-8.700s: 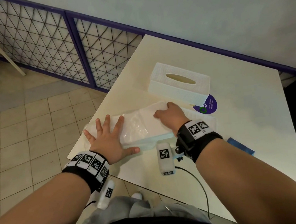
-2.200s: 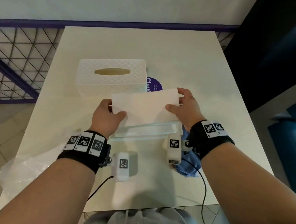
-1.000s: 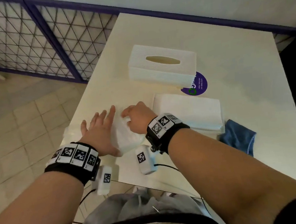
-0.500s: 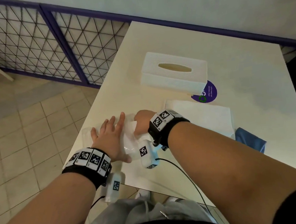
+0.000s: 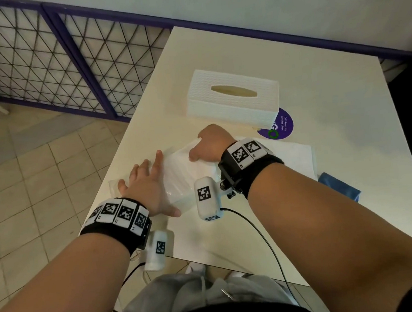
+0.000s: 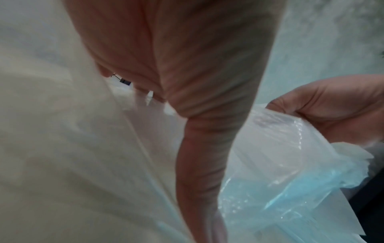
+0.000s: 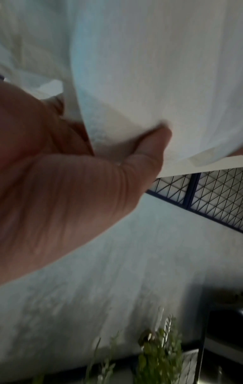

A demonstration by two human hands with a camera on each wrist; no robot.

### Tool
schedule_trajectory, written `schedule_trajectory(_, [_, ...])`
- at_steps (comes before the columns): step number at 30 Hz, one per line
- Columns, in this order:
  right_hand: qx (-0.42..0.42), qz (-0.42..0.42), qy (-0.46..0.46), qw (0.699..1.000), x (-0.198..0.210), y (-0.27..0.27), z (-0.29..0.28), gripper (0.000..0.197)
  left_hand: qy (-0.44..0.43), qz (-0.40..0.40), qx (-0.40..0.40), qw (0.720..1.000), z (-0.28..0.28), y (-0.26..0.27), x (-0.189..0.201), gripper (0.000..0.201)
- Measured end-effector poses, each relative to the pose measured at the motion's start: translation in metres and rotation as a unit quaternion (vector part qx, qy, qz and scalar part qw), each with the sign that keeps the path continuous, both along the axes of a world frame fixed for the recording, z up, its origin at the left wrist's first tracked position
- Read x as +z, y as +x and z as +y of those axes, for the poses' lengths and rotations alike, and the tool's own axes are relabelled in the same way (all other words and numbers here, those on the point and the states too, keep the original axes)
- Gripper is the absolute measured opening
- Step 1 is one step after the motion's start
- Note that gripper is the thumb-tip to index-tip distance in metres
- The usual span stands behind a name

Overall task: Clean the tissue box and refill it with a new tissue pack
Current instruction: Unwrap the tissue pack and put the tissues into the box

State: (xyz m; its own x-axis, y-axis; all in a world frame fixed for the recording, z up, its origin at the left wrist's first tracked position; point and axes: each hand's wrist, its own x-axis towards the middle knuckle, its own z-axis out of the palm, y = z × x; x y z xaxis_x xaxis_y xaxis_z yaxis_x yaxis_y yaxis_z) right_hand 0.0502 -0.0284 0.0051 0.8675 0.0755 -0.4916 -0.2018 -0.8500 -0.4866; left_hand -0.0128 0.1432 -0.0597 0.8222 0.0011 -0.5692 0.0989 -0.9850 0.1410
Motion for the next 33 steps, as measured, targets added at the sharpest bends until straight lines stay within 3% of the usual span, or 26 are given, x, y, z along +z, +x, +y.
schedule_trajectory(8, [-0.113, -0.007, 0.096, 0.989, 0.023, -0.008, -0.019, 0.052, 0.023, 0.008, 0.046, 0.999, -0.015, 0.007, -0.006, 0.160])
schedule_trajectory(12, [-0.095, -0.041, 0.091, 0.990, 0.037, -0.007, -0.030, 0.051, 0.031, 0.021, 0.086, 0.996, -0.014, 0.008, -0.007, 0.159])
schedule_trajectory(15, [-0.034, -0.111, 0.065, 0.991, 0.061, -0.008, -0.044, 0.051, 0.050, 0.019, 0.081, 0.995, -0.008, 0.016, -0.015, 0.165])
schedule_trajectory(18, [0.009, -0.232, 0.025, 0.972, 0.091, -0.010, -0.067, 0.031, 0.077, 0.029, 0.071, 0.994, -0.007, 0.022, -0.016, 0.166])
schedule_trajectory(23, [-0.028, -0.345, 0.007, 0.938, 0.117, -0.016, -0.117, 0.021, 0.105, 0.009, 0.128, 0.986, -0.014, 0.032, -0.007, 0.153])
schedule_trajectory(29, [-0.086, -0.338, 0.007, 0.937, 0.103, -0.038, -0.167, 0.017, 0.075, -0.021, 0.222, 0.972, -0.028, 0.038, 0.004, 0.139])
schedule_trajectory(31, [-0.103, -0.329, 0.032, 0.938, 0.095, -0.047, -0.179, 0.015, 0.082, -0.044, 0.201, 0.975, -0.035, 0.037, 0.016, 0.135])
schedule_trajectory(33, [-0.115, -0.316, 0.056, 0.940, 0.087, -0.054, -0.187, 0.015, 0.052, -0.118, 0.121, 0.984, -0.048, 0.038, 0.031, 0.127])
